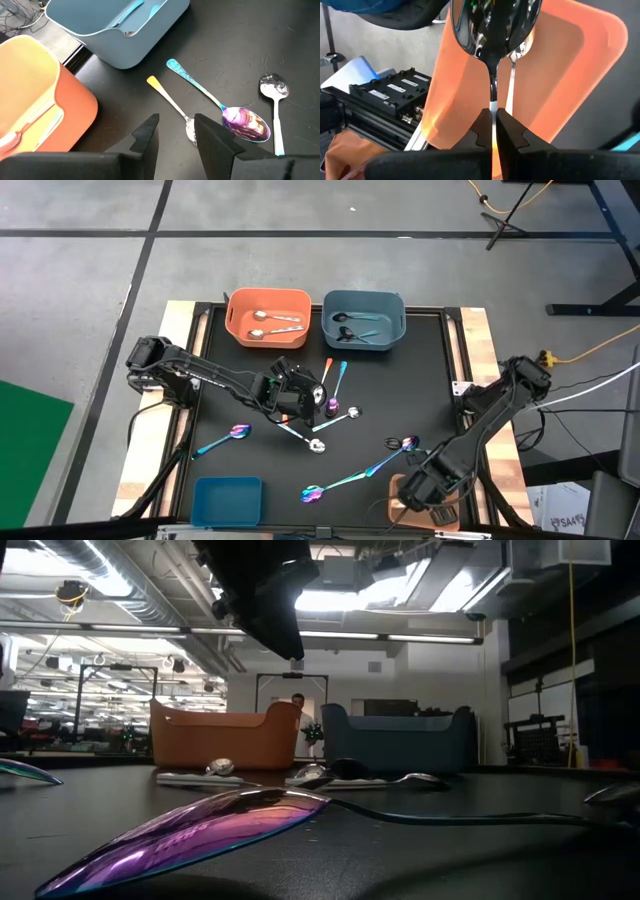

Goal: Sort silverware by color (type)
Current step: Put the orange spoon into the bottom orange bin

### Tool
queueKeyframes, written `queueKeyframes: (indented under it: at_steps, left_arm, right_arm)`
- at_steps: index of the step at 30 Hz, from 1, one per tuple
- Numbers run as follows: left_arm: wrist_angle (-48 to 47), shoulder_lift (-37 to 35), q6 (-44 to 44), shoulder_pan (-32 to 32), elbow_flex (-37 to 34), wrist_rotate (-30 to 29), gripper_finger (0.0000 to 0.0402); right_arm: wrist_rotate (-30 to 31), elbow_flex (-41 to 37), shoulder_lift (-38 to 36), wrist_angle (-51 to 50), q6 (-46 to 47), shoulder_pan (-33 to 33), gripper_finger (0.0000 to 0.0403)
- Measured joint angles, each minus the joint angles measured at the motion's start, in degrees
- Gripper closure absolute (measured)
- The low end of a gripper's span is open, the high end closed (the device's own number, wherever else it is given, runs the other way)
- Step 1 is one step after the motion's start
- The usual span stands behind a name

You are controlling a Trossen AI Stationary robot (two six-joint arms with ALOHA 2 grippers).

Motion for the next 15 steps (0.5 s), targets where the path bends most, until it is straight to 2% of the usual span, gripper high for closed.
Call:
queueKeyframes:
  at_steps: [8,15]
  left_arm:
    - [0.0,0.0,0.0,0.0,0.0,0.0,0.0284]
    - [0.0,0.0,0.0,0.0,0.0,0.0,0.0284]
  right_arm:
    - [-3.0,0.0,2.3,-0.8,1.1,0.0,0.0403]
    - [-3.8,-0.1,2.3,-6.3,1.1,0.0,0.0403]
